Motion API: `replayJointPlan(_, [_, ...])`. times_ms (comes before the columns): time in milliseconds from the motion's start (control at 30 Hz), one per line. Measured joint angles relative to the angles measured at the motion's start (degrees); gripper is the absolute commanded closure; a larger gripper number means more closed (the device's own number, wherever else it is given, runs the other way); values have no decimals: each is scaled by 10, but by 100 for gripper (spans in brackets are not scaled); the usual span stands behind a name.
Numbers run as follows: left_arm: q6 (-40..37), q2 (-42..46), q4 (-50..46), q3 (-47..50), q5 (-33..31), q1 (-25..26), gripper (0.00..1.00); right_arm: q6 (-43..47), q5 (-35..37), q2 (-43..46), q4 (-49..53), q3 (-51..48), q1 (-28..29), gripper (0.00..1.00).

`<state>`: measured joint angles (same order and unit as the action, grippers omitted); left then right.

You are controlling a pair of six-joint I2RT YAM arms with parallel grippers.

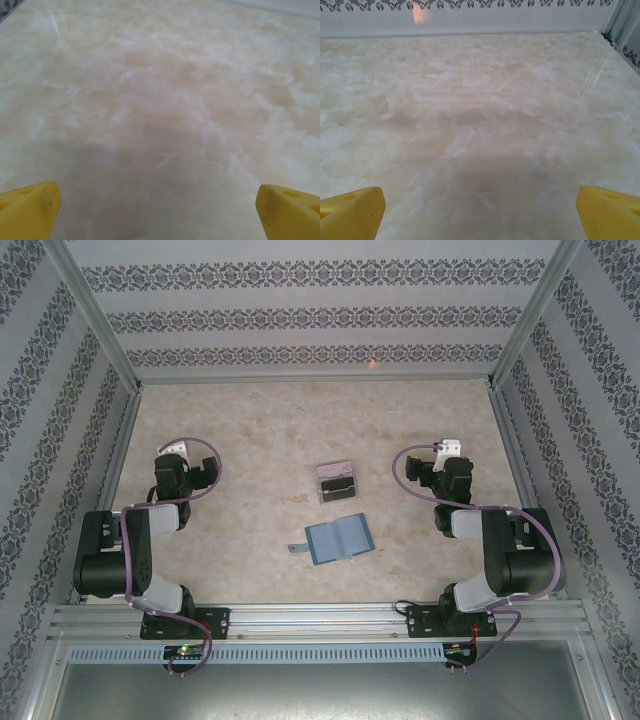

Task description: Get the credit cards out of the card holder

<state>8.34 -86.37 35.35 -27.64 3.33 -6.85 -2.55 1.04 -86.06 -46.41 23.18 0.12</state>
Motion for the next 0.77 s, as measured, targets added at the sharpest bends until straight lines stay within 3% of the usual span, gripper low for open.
replayJointPlan(333, [-43,-36,119,56,-23,56,0,0,0,0,-6,0,0,2])
replayJointPlan(767, [-52,-41,176,64,-85,62,0,9,-6,0,-7,0,1,2])
